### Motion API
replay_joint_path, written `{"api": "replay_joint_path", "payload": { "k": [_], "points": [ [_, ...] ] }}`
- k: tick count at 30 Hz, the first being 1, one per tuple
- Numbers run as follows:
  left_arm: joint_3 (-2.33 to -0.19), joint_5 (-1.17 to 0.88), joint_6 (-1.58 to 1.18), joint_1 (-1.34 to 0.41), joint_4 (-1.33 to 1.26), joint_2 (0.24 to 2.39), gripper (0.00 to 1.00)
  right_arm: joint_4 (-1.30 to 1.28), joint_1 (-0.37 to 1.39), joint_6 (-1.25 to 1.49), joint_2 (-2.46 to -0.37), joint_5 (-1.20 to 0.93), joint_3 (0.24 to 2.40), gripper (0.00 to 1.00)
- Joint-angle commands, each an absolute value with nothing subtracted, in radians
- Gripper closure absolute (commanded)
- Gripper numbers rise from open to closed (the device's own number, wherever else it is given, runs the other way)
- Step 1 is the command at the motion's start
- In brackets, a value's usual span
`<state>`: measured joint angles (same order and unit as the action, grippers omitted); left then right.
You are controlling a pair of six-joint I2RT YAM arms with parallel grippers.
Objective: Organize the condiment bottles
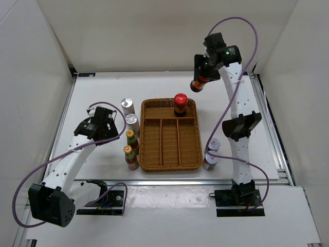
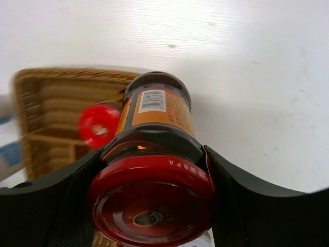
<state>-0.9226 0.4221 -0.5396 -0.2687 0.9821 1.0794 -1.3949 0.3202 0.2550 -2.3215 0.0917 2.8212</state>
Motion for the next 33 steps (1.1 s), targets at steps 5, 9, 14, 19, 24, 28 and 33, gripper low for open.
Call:
{"api": "replay_joint_path", "payload": {
  "k": [5, 9, 14, 19, 24, 28, 33],
  "points": [
    [-0.908, 0.416, -0.545, -0.291, 0.957, 1.066, 0.00, -1.278, 0.451, 0.201, -2.240, -0.210, 2.898, 1.00],
    [-0.908, 0.416, -0.545, -0.322, 0.957, 1.066, 0.00, -1.252, 0.509, 0.201, -2.275, -0.251, 2.898, 1.00],
    [-0.908, 0.416, -0.545, -0.356, 0.957, 1.086, 0.00, -1.252, 0.564, 0.212, -2.336, -0.252, 2.898, 1.00],
    [-0.908, 0.416, -0.545, -0.374, 0.957, 1.086, 0.00, -1.252, 0.584, 0.245, -2.394, -0.189, 2.922, 1.00],
    [-0.908, 0.425, -0.554, -0.393, 0.957, 1.077, 0.00, -1.275, 0.603, 0.282, -2.448, -0.105, 2.922, 1.00],
    [-0.899, 0.425, -0.554, -0.393, 0.957, 1.039, 0.00, -1.304, 0.612, 0.305, -2.497, -0.025, 2.954, 1.00],
    [-0.899, 0.434, -0.563, -0.393, 0.957, 1.028, 0.00, -1.304, 0.612, 0.316, -2.560, -0.012, 2.996, 1.00]
  ]
}}
